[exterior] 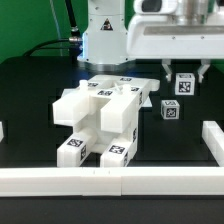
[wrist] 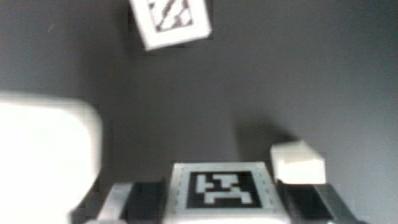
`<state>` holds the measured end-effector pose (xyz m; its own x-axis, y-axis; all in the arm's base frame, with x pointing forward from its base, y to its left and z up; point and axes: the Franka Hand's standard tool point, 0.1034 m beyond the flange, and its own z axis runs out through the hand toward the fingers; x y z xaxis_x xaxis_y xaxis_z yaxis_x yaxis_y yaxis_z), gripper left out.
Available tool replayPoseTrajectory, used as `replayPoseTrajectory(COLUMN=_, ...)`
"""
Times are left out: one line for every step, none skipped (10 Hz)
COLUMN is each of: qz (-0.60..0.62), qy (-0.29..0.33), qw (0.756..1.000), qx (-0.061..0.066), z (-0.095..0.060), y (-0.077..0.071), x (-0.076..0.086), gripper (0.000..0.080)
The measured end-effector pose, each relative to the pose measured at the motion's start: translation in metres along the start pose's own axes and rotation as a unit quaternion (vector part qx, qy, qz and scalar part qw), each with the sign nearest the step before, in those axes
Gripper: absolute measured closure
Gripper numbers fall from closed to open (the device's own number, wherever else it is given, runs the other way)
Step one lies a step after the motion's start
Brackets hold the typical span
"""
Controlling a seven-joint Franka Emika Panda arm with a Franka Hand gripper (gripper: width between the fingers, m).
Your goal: Assemble chair
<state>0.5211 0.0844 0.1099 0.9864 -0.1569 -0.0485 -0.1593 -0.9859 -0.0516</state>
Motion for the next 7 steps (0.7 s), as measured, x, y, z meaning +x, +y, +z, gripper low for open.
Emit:
replayPoseTrajectory(qz=-0.022, qy=-0.005, qw=1.0, qx=0.003, z=-0.013, y=0.014, x=0.017, gripper=0.0511)
replayPoseTrajectory(qz=-0.03, qy=-0.011, qw=0.999, qx=0.007, z=-0.025, y=0.029, x=0.034, gripper=0.0511)
replayPoseTrajectory(qz=-0.023, qy=-0.014, qw=1.0, qx=0.008, z=-0.03, y=0.034, x=0.044, gripper=0.0511)
replayPoseTrajectory(qz=-0.024, qy=-0.013, qw=1.0, qx=0.007, z=-0.028, y=0.032, x=0.042, gripper=0.0511)
replayPoseTrajectory(qz=-0.024, qy=-0.014, qw=1.0, qx=0.007, z=-0.027, y=0.032, x=0.042, gripper=0.0511)
replayPoseTrajectory(qz=-0.023, qy=-0.014, qw=1.0, qx=0.007, z=-0.027, y=0.033, x=0.042, gripper=0.0511)
replayPoseTrajectory(qz=-0.023, qy=-0.014, qw=1.0, qx=0.007, z=-0.027, y=0.033, x=0.042, gripper=0.0511)
